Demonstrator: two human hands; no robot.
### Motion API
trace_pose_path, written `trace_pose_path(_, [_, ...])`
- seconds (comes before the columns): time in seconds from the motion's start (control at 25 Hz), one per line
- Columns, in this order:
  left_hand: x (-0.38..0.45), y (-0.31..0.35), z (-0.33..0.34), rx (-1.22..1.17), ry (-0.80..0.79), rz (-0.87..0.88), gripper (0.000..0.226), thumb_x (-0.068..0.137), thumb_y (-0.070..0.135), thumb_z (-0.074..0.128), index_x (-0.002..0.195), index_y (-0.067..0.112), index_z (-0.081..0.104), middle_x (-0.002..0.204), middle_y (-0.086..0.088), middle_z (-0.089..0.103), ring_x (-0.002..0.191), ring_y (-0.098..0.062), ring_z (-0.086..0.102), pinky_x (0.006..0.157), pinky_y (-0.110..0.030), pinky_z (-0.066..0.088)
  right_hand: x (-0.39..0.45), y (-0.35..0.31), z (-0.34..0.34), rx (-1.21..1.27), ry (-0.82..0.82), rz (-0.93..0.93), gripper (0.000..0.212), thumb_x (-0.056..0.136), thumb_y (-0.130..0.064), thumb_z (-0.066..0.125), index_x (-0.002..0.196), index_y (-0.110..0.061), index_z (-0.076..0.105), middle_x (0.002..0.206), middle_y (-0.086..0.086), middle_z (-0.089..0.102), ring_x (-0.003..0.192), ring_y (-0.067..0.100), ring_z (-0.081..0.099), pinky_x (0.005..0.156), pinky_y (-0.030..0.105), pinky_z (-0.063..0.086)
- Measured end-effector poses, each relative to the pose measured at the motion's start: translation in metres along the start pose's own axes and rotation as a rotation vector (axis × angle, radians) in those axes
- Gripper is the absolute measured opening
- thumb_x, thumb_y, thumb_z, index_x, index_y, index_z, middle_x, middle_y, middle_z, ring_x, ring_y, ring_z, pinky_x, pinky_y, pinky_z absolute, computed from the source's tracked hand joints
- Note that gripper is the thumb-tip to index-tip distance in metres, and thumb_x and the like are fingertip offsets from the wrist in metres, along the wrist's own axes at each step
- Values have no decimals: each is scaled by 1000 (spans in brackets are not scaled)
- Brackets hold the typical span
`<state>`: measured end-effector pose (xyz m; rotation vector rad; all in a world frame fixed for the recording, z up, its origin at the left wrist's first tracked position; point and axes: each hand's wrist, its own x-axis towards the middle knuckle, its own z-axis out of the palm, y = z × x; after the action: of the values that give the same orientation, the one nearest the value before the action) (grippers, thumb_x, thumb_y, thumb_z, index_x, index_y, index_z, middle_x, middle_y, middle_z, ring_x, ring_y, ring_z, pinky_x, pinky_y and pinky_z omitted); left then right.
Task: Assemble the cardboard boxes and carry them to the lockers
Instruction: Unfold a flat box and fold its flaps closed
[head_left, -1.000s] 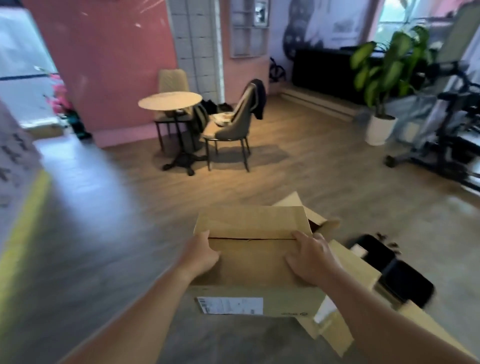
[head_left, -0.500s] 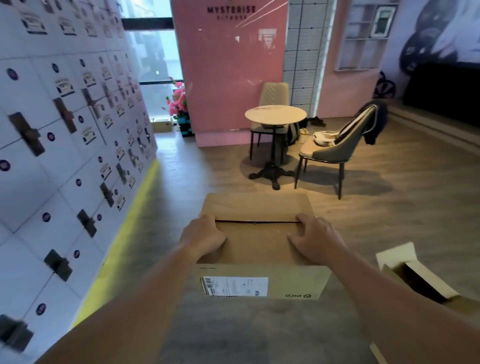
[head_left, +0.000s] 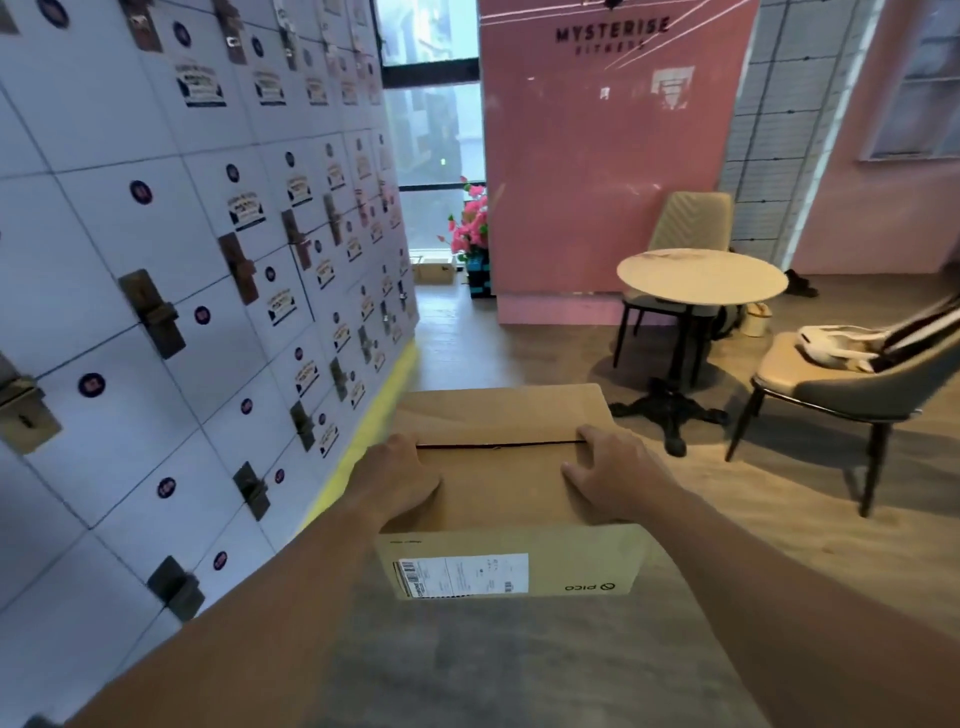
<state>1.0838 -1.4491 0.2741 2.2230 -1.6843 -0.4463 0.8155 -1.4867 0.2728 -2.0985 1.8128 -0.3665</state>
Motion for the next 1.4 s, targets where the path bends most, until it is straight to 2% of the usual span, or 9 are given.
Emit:
trace_pose_path(0.16, [125,-17,-5,9,38,-45,25,77,25,57,101,21,61,87,0,62,78,-17,60,65,-33,54,130,-27,11,-20,-23,-40,55,96,-44,60,144,-18,51,132,16,59,123,32,53,95,35,43])
trace_pose_path(0.32, [279,-34,-11,9,65,-39,22,74,29,60,93,19,63,84,-1,63,76,-17,61,63,-31,53,277,-55,25,-38,-43,-42,56,96,-47,59,144,-20,51,130,18,58,117,32,56,93,35,44])
trace_pose_path(0.48, [427,-33,-26,5,58,-24,21,73,36,62,88,23,60,84,1,63,77,-17,61,68,-31,56,418,-74,21,-45,-43,-5,62,92,-55,57,146,-25,48,128,16,55,108,30,59,92,36,48])
trace_pose_path(0.64, [562,-16,-32,-1,29,-3,20,77,37,63,92,24,60,88,1,63,79,-16,60,59,-27,47,550,-77,15,-26,-53,17,60,91,-57,57,143,-28,50,127,14,55,101,28,58,84,35,46])
trace_pose_path(0.76, [666,-4,-24,8,15,2,20,77,38,64,91,24,61,89,1,62,80,-16,59,59,-26,44,655,-70,19,-2,-52,0,56,90,-57,58,139,-30,54,126,11,56,93,22,51,82,34,44])
trace_pose_path(0.92, [817,20,-16,-10,20,-35,19,76,38,65,89,25,61,88,2,63,80,-15,60,61,-27,47,814,-61,16,33,-66,-31,51,88,-54,59,133,-29,58,128,12,57,106,28,58,83,34,44])
trace_pose_path(1.12, [977,44,-29,-73,53,-76,17,78,35,67,91,25,63,87,4,65,78,-12,60,59,-26,46,991,-73,3,48,-93,-46,53,89,-54,58,136,-28,55,125,12,52,97,28,62,88,38,52])
trace_pose_path(1.24, [1076,41,-36,-85,78,-92,22,76,39,69,94,27,64,87,6,65,79,-12,61,67,-29,53,1099,-91,8,43,-108,-73,55,90,-55,58,138,-29,54,126,11,54,99,28,62,87,37,52])
trace_pose_path(1.4, [1215,22,-44,-83,101,-95,27,72,44,68,93,29,64,86,6,67,80,-14,62,73,-33,56,1240,-120,27,27,-101,-93,58,91,-55,60,141,-27,54,128,13,56,101,27,62,84,34,49])
